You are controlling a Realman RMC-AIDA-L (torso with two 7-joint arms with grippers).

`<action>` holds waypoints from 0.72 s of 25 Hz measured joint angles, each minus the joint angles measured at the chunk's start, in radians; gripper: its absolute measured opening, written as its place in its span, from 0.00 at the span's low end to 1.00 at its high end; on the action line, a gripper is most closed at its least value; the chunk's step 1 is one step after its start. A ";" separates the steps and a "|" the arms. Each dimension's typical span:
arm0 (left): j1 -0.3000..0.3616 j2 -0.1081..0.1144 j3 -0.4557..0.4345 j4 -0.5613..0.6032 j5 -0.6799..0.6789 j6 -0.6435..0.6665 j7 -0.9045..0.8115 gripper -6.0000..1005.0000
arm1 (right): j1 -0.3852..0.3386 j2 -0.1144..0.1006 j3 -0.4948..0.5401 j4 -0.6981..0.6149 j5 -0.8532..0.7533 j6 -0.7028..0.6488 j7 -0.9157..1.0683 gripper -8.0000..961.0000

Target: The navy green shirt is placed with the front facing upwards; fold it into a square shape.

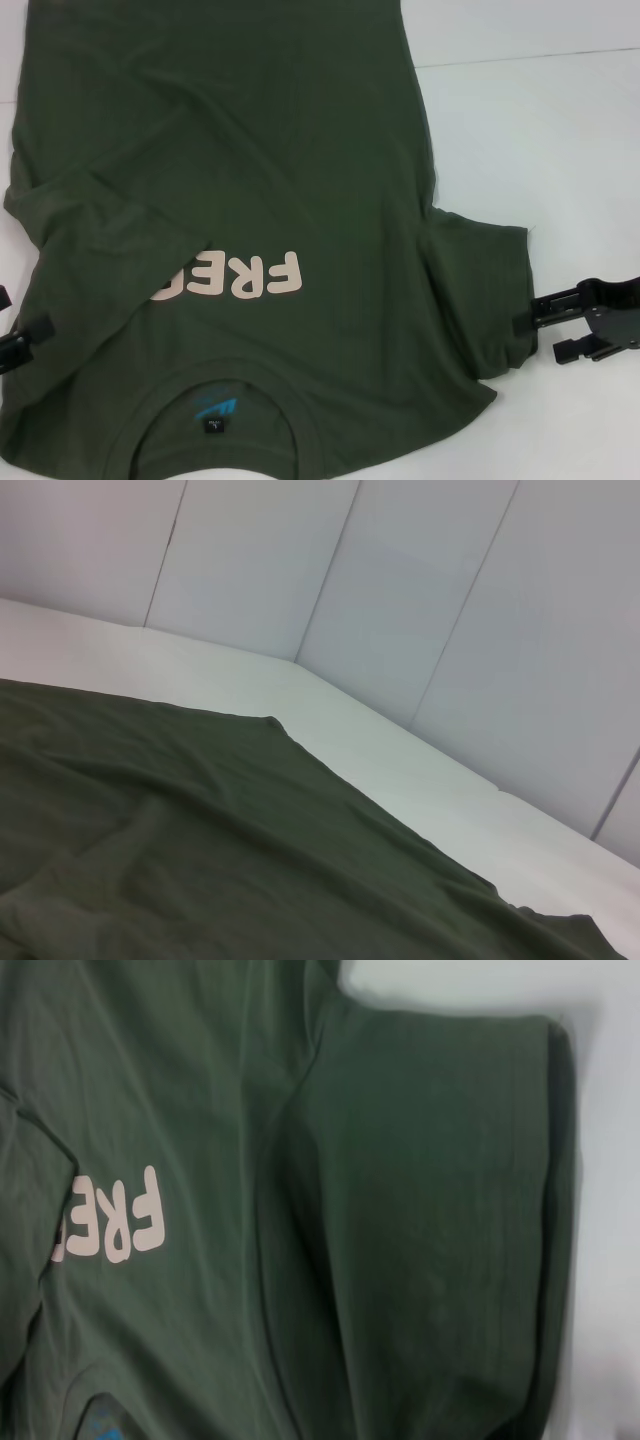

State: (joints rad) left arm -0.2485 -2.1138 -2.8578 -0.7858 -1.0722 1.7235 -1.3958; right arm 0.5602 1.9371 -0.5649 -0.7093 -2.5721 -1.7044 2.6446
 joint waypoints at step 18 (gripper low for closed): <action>0.004 -0.005 0.000 -0.003 0.000 -0.019 0.000 0.88 | 0.004 0.010 -0.003 0.023 -0.002 0.030 0.022 0.92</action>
State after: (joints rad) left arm -0.2440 -2.1184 -2.8578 -0.7891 -1.0722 1.7049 -1.3958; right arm 0.5640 1.9472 -0.5675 -0.6858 -2.5741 -1.6740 2.6665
